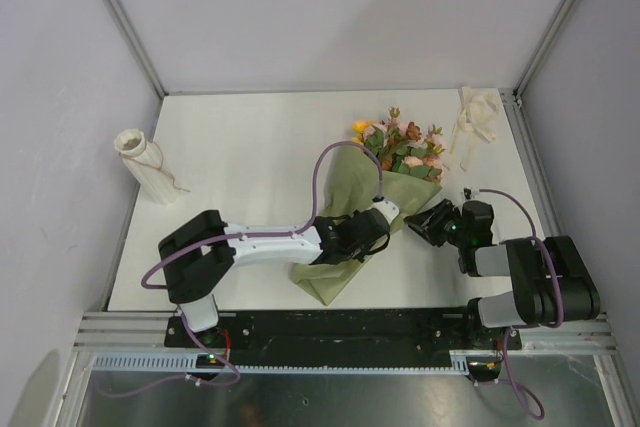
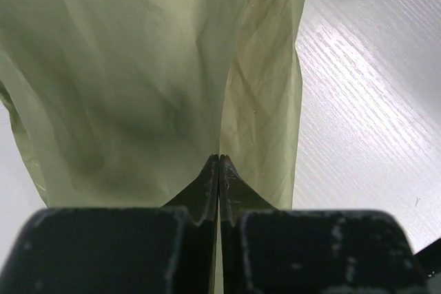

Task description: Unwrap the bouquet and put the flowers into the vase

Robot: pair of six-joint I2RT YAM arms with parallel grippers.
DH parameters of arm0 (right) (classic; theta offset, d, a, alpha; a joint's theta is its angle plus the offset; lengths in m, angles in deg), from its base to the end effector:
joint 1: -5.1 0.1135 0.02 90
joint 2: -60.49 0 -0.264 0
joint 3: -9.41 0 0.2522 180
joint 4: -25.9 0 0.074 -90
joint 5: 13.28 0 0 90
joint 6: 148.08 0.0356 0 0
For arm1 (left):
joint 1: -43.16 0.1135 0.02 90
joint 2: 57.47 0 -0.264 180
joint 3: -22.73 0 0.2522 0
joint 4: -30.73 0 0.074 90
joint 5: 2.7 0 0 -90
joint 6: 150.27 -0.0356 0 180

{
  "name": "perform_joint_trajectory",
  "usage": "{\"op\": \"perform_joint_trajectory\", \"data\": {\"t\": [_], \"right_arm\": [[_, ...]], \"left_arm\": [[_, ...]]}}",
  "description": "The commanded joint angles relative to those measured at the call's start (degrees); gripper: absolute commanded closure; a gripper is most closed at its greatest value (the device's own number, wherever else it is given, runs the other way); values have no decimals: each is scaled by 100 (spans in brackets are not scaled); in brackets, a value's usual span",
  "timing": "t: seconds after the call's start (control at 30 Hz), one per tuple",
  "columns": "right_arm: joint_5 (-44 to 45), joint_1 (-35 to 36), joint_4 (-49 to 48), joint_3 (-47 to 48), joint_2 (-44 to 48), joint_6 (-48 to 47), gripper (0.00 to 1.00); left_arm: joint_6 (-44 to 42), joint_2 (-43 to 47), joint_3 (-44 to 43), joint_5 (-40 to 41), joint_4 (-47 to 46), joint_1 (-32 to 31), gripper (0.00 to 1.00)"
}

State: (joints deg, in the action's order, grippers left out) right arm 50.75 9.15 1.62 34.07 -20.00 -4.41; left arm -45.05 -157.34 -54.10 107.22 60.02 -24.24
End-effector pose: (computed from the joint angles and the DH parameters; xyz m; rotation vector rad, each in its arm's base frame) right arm 0.2067 0.0303 0.1097 0.6755 2.1477 1.0539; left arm 0.1507 -0.3305 0.1898 0.9334 2.2355 -0.2255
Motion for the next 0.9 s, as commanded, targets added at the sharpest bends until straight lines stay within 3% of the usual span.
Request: {"op": "perform_joint_trajectory", "data": {"t": [0.0, 0.17, 0.37, 0.5, 0.77, 0.87], "right_arm": [[-17, 34, -353, -62, -106, 44, 63], [-5, 14, -382, -86, -124, 35, 63], [-86, -100, -292, -133, 55, 15, 63], [-95, -189, -103, -139, 302, -41, 62], [-55, -248, 381, -127, 841, -156, 62], [-63, -211, 472, -104, 991, -106, 56]], "left_arm": [[199, 368, -105, 421, -129, -20, 100], [433, 863, 35, 783, -9, 169, 100], [850, 1485, 419, 423, 82, 859, 100], [1091, 1740, 543, 737, 458, 1319, 100], [1856, 2009, 863, 707, 1123, 2729, 100], [2132, 2194, 1056, 687, 1249, 3243, 99]]}}
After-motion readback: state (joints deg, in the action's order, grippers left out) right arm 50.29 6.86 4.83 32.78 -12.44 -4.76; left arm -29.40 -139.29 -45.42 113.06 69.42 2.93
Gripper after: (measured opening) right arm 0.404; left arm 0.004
